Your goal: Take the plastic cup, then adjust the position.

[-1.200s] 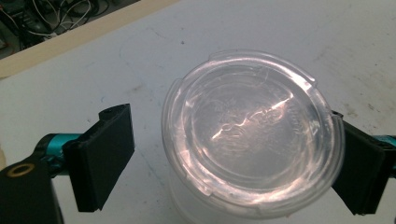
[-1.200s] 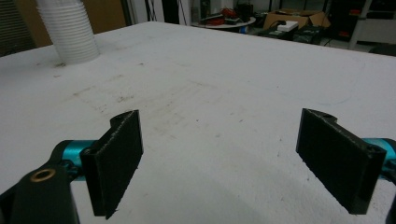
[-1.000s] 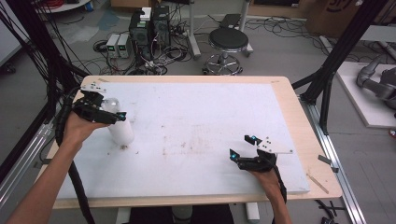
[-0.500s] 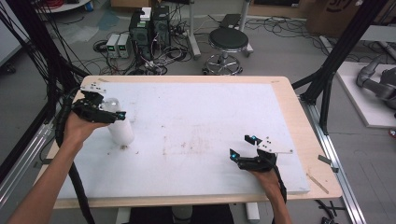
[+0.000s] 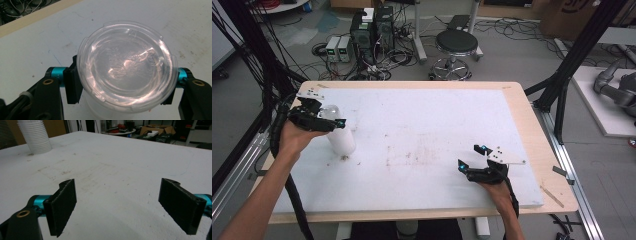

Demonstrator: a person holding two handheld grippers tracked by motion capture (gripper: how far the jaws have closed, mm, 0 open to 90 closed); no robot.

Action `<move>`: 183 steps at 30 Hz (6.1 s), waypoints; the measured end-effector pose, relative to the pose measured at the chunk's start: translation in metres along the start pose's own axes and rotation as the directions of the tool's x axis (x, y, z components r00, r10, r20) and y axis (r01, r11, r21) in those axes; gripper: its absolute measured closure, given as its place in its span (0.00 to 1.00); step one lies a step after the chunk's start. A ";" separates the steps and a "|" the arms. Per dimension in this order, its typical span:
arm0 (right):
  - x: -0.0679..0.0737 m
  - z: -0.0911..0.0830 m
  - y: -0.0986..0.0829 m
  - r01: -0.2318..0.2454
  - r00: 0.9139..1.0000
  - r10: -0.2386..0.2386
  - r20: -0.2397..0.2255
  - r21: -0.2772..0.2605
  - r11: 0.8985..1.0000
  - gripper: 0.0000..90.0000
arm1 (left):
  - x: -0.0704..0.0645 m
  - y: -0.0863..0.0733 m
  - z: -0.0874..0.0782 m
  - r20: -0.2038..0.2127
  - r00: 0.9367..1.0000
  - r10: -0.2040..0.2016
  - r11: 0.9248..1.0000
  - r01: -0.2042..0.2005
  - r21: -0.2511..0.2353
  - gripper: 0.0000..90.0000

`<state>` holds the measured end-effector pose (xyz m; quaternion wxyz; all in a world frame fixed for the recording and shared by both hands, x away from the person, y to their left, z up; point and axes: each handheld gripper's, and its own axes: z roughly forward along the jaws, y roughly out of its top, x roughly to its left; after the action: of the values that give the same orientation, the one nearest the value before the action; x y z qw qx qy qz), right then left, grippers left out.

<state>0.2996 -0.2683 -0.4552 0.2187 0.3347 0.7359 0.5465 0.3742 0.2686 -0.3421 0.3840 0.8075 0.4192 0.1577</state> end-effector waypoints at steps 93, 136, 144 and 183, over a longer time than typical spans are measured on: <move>-0.001 0.001 0.000 -0.003 1.000 0.003 -0.005 0.008 1.000 0.17 | -0.108 -0.038 0.035 0.487 0.797 0.358 0.883 -0.120 -0.453 0.41; 0.020 0.014 0.081 0.145 0.823 -0.174 -0.541 -0.097 0.985 0.17 | -0.139 -0.015 0.055 0.557 0.716 0.420 0.843 -0.081 -0.532 0.42; 0.042 0.035 0.095 0.191 0.760 -0.216 -0.613 -0.106 0.976 0.17 | -0.154 -0.004 0.058 0.565 0.695 0.444 0.838 -0.097 -0.537 0.42; 0.080 0.074 0.101 0.297 0.676 -0.284 -0.680 -0.101 0.950 0.35 | -0.163 0.000 0.061 0.568 0.683 0.459 0.825 -0.090 -0.558 0.38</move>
<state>0.3218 -0.1428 -0.3789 0.0117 -0.0106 0.8125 0.5828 0.3113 0.1085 -0.3714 0.6708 0.7388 0.0637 0.0085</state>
